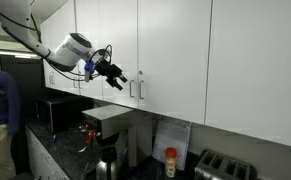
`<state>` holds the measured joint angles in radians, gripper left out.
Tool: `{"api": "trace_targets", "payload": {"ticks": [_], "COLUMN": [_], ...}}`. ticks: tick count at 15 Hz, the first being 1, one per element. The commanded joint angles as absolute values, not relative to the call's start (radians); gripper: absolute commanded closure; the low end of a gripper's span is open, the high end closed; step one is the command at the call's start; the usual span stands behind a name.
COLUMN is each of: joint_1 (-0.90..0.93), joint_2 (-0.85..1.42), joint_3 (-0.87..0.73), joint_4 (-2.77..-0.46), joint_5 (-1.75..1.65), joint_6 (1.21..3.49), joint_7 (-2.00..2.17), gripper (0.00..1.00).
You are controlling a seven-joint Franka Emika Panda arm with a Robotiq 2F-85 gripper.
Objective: Open the door of the kitchen cabinet
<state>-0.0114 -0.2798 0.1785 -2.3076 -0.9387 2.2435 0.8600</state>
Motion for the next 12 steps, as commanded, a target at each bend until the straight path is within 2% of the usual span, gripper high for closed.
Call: {"api": "trace_targets", "payload": {"ticks": [1, 4, 12], "joint_1": [-0.017, -0.013, 0.008], "joint_2": [-0.316, -0.323, -0.354], "joint_3": [0.151, 0.14, 0.12], "joint_4": [-2.36, -2.365, -2.403], "joint_5": [-1.117, -1.265, -1.303], "joint_6": [2.433, 2.468, 2.456], "joint_7": [0.975, 1.106, 1.165], "gripper": [0.0, 0.0, 0.0]}}
